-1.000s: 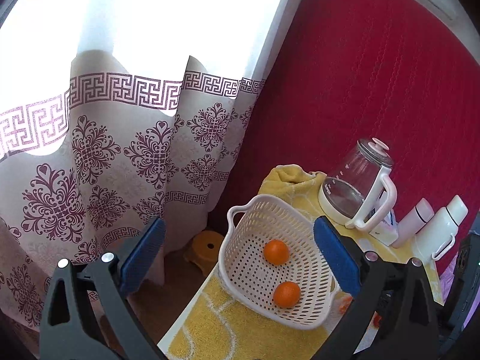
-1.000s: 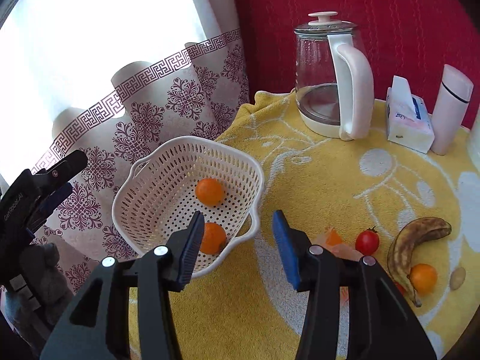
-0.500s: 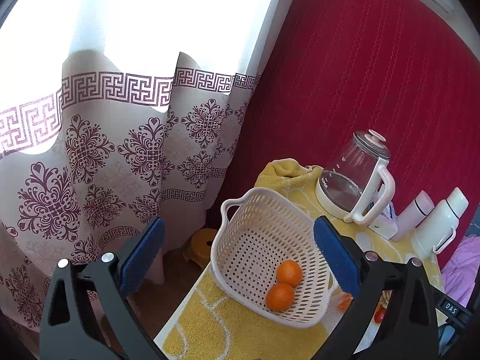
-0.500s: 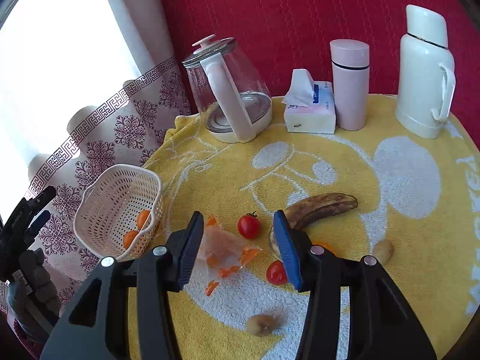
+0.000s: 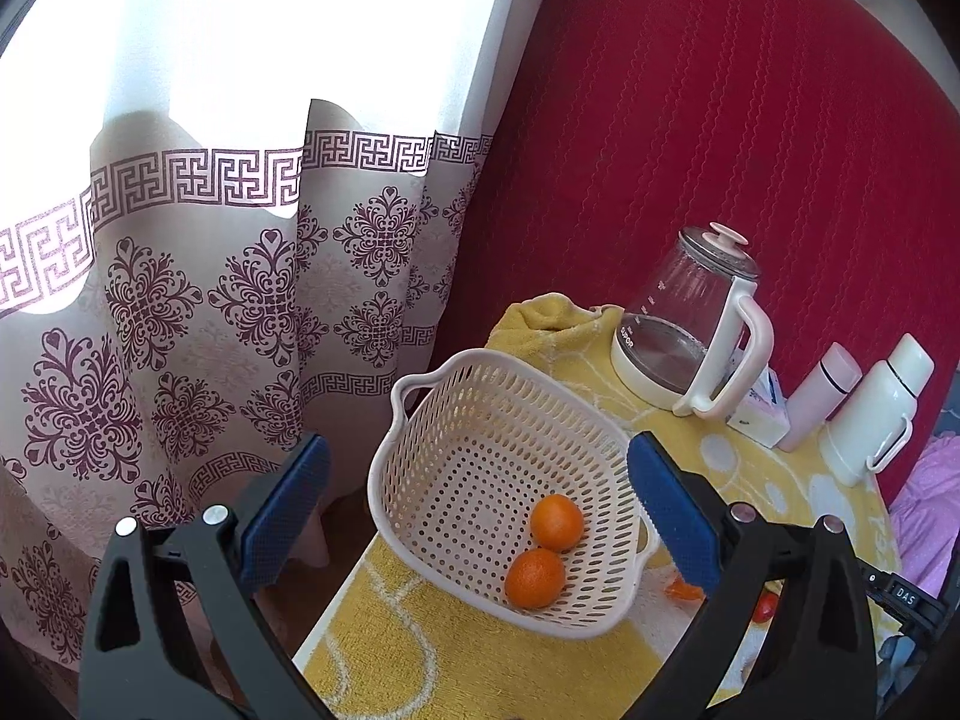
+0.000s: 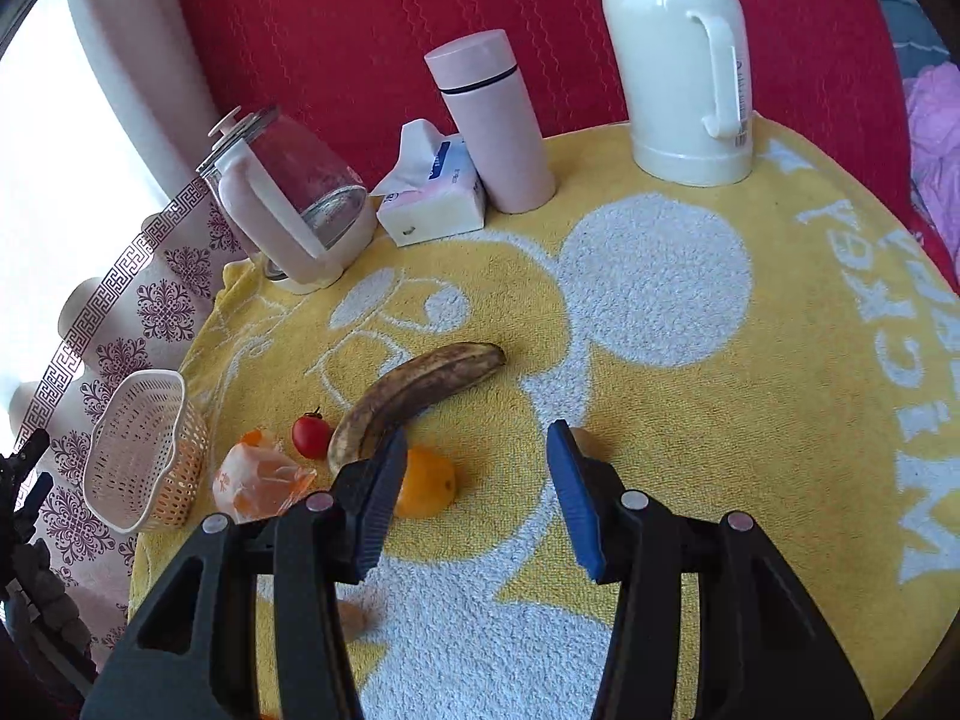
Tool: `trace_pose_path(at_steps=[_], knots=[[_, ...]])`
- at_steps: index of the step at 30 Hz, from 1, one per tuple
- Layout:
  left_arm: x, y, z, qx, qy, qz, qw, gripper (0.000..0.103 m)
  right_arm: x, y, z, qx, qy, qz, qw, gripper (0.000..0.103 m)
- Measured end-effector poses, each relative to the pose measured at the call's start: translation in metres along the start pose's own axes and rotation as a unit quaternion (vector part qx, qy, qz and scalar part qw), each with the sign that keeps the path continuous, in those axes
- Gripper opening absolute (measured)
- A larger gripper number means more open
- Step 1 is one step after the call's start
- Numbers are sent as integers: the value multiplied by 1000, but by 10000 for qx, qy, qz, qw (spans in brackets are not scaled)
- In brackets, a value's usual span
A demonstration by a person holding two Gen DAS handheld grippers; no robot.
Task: Organize fruits
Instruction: 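Move the right gripper to the brown kiwi and grasp it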
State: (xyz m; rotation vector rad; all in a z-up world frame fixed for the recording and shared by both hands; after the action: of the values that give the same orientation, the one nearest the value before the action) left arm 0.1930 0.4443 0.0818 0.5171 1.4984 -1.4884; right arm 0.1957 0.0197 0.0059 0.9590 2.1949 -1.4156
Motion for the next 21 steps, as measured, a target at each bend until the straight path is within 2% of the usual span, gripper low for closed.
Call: trace_pose_path(at_steps=[7, 14, 21], knots=[[4, 3, 4, 71, 23, -83, 9999, 100, 2, 9, 18, 251, 139, -106, 9995, 49], [6, 5, 5, 92, 41, -122, 9999, 100, 3, 29, 39, 740, 78, -214, 9970, 48], [9, 8, 11, 93, 126, -158, 9998, 100, 5, 39, 39, 836, -93, -219, 9962, 44]])
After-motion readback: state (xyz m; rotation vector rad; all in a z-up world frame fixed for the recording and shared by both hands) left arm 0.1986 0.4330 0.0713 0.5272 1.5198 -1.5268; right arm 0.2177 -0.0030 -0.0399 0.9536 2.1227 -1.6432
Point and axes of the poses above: each gripper's, at about its wrist camera, not at the fingertips, and y roughly the way its jaws point, z to its right, x to its underside, the point moved 9 cm from there along y, roughly the way its jaws point, and after that the axes turned 7 degrees about -x, right-handed, at the moved point
